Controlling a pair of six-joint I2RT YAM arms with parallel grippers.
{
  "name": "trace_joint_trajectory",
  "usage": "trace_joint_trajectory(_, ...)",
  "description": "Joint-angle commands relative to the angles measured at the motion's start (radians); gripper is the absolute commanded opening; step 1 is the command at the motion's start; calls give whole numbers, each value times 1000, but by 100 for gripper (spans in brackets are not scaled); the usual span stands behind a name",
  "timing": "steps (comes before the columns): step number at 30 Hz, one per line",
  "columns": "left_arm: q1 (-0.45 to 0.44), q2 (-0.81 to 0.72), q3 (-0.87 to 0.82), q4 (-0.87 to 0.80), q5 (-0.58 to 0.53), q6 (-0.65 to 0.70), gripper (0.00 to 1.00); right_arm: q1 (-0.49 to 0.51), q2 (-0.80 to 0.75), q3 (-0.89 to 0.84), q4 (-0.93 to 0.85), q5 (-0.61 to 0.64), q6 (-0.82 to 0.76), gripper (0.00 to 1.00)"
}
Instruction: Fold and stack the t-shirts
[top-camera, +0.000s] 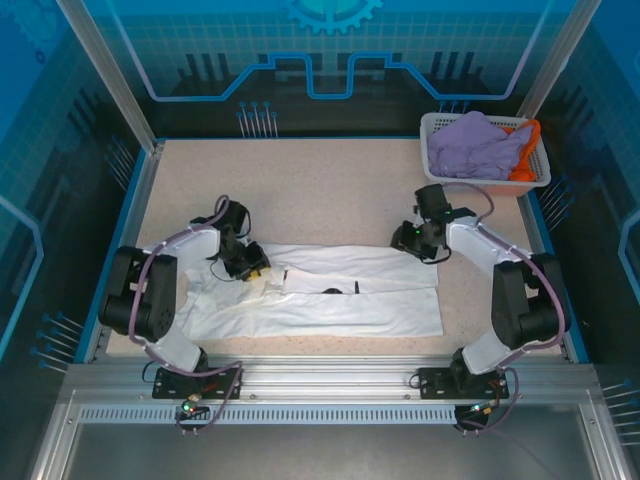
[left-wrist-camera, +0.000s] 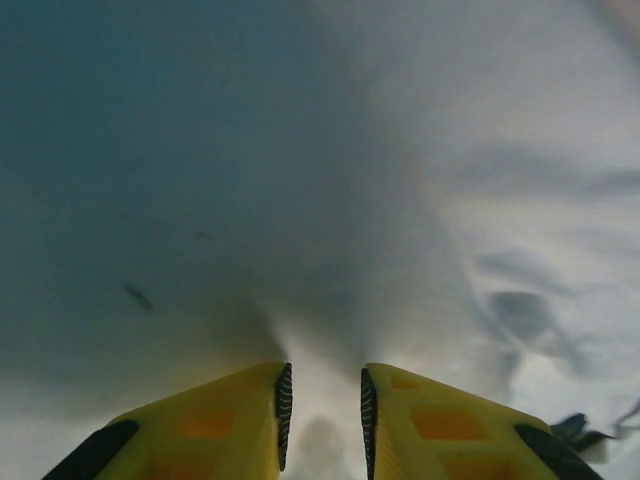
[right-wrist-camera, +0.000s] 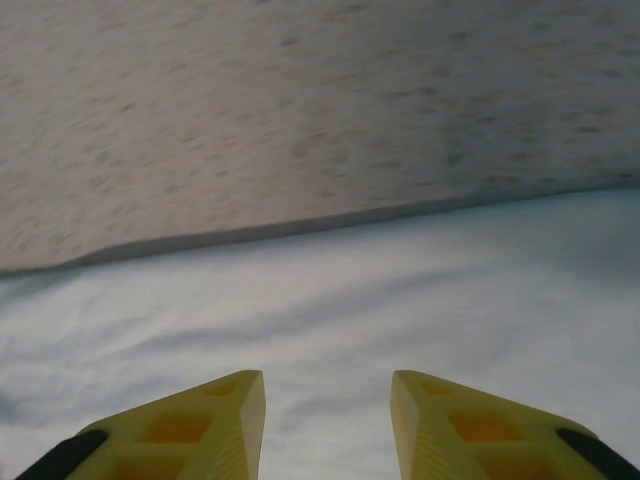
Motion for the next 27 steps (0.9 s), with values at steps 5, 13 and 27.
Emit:
trace_joint_trajectory(5,-65,65,-20,-17,9,40,32,-116,144,54,-90,7,86,40)
trace_joint_trajectory(13,-30,-25,72,-142,-140,12,48,-180,90,8,-53,-35,79,44)
trace_joint_trajectory(27,151,231,311,-139,-221,-184,43,-132,69,-23,-50,-53,98,45)
